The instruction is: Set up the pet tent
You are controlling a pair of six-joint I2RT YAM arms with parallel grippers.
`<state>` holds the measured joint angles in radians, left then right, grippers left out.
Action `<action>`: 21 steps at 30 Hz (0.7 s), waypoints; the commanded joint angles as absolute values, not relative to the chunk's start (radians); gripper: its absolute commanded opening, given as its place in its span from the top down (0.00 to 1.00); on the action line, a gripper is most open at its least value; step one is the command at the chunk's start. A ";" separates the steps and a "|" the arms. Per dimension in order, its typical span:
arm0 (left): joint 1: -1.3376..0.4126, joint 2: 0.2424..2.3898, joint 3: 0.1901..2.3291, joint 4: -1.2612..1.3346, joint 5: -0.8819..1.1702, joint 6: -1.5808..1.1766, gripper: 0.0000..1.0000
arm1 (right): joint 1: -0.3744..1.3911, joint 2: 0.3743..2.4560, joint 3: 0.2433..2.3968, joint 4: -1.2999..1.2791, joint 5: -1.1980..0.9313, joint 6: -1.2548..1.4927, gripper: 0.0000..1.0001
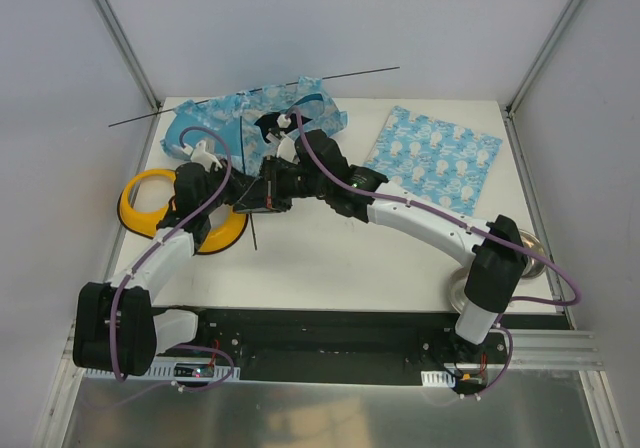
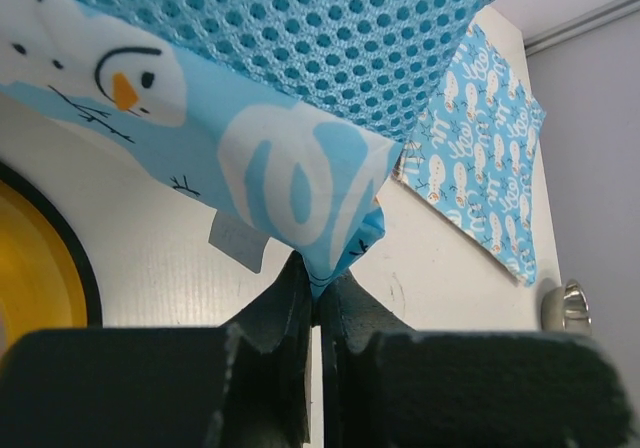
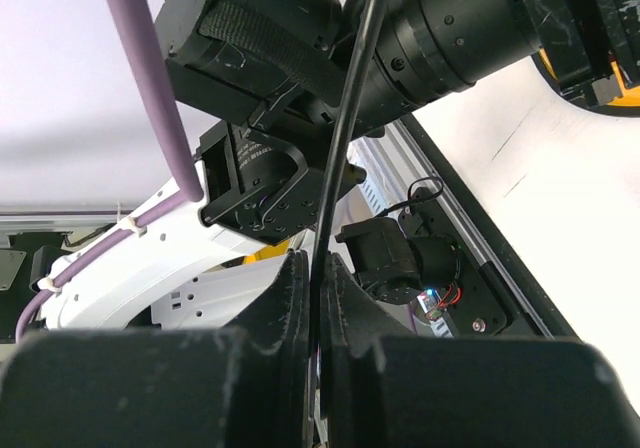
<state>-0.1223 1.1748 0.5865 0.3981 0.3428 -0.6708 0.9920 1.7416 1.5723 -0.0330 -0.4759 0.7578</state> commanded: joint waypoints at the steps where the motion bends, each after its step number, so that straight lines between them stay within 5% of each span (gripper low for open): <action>1: -0.114 1.132 0.643 0.376 0.356 -0.604 1.00 | 0.980 1.729 1.580 0.101 -0.402 0.683 1.00; 21: -0.114 0.991 0.635 0.252 0.589 -0.374 1.00 | 0.832 1.815 1.569 0.429 -0.155 0.787 1.00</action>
<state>-0.1204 1.0298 0.6479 0.2710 0.5072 -0.4580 0.9207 1.7889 1.5307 0.2428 -0.3050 0.7879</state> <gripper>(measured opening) 0.039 0.066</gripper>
